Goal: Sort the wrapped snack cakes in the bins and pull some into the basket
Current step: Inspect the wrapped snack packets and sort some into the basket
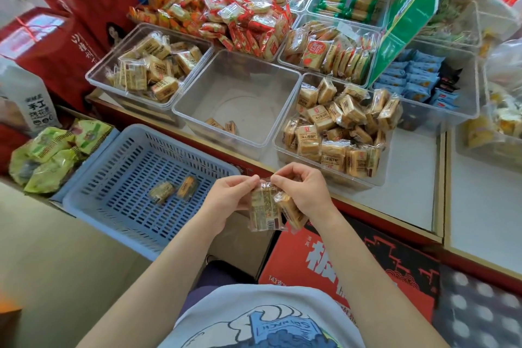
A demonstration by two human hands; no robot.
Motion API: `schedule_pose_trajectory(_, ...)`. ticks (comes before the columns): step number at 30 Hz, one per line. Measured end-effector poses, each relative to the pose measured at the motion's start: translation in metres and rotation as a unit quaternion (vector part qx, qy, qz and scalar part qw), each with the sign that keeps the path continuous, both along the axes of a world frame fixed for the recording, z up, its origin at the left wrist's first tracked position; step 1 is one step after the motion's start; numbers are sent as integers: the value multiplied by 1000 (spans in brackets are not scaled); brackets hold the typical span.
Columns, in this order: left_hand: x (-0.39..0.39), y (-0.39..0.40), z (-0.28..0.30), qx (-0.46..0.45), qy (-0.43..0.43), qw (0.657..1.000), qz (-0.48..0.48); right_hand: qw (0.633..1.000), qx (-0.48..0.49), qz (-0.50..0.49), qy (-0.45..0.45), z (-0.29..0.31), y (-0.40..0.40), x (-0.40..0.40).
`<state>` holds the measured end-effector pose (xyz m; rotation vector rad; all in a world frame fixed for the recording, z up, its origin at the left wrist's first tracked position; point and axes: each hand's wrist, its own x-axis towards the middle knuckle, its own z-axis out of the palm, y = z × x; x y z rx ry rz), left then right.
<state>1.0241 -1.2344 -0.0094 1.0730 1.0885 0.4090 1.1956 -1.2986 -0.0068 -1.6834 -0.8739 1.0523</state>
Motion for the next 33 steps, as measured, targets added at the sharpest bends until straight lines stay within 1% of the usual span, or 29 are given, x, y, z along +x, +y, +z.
schedule_pose_trajectory(3, -6, -1, 2, -2, -5, 998, -60, 1000, -6, -11, 0, 0, 2, -1)
schedule_pose_trajectory(4, -7, 0, 2, 6, 0, 998, -64, 1000, -11, -16, 7, 0, 2, -2)
schedule_pose_trajectory(6, -8, 1, 0, 32, 18, 999, -32, 999, -22, -21, 30, 0, 2, -4)
schedule_pose_trajectory(8, -9, 3, 0, 20, 10, 998, 51, 999, -29, -27, 36, 2, 3, -6)
schedule_pose_trajectory(10, -12, 7, 0, -41, -51, 988, 143, 999, -37, -32, 19, 4, 5, -5)
schedule_pose_trajectory(11, -14, 9, 0, -65, -86, 980, 167, 998, -43, -34, 17, 5, 6, -4)
schedule_pose_trajectory(12, -15, 11, 1, -77, -111, 976, 172, 998, -48, -34, 19, 5, 6, -5)
schedule_pose_trajectory(14, -15, 13, 2, -99, -150, 972, 152, 998, -57, -22, 26, 3, 8, -6)
schedule_pose_trajectory(17, -12, 12, 4, -139, -182, 967, 109, 997, -57, -18, 45, 1, 9, -9)
schedule_pose_trajectory(20, -13, 13, 2, -137, -150, 977, 61, 998, -49, -18, 27, 2, 10, -2)
schedule_pose_trajectory(21, -14, 14, 2, -125, -120, 984, 40, 999, -46, -11, 24, 3, 10, 0)
schedule_pose_trajectory(23, -17, 18, 2, -72, -27, 997, -27, 999, -47, 16, 14, 4, 9, 6)
schedule_pose_trajectory(25, -18, 22, 2, -11, 57, 992, -113, 997, -52, 58, -3, 6, 7, 9)
schedule_pose_trajectory(26, -17, 22, 4, 9, 80, 987, -139, 995, -52, 82, -16, 6, 6, 10)
schedule_pose_trajectory(29, -10, 23, 7, 36, 90, 979, -179, 988, -52, 133, -56, 7, 7, 8)
schedule_pose_trajectory(31, -5, 21, 6, 54, 86, 974, -201, 987, -52, 136, -65, 7, 8, 8)
schedule_pose_trajectory(33, -1, 19, 4, 68, 78, 976, -190, 988, -52, 128, -71, 7, 8, 10)
